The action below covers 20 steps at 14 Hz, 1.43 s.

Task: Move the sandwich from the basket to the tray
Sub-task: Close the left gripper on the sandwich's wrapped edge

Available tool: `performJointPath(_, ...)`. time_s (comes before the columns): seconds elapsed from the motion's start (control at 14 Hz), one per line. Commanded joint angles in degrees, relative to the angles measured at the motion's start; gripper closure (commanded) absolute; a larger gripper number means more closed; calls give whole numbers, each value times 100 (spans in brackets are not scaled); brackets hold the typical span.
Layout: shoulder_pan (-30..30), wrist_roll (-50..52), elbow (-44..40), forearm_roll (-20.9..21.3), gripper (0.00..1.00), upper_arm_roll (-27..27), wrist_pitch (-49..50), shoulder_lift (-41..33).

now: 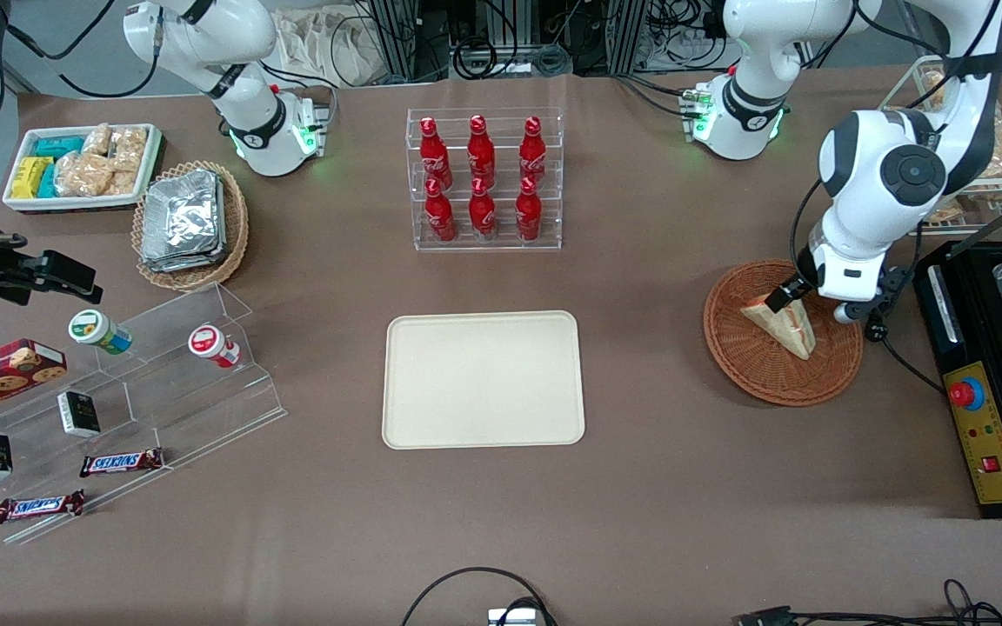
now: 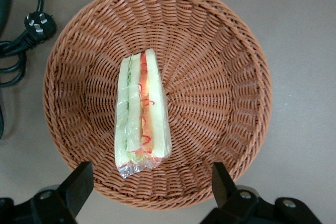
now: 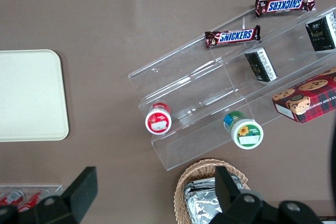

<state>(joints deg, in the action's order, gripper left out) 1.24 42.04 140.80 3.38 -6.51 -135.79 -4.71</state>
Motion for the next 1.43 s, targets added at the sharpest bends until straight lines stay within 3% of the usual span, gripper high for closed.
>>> performJointPath(0.0,60,200,421,102,0,9,-403,-215)
performJointPath(1.36,227,437,827,102,0,27,-2038,743)
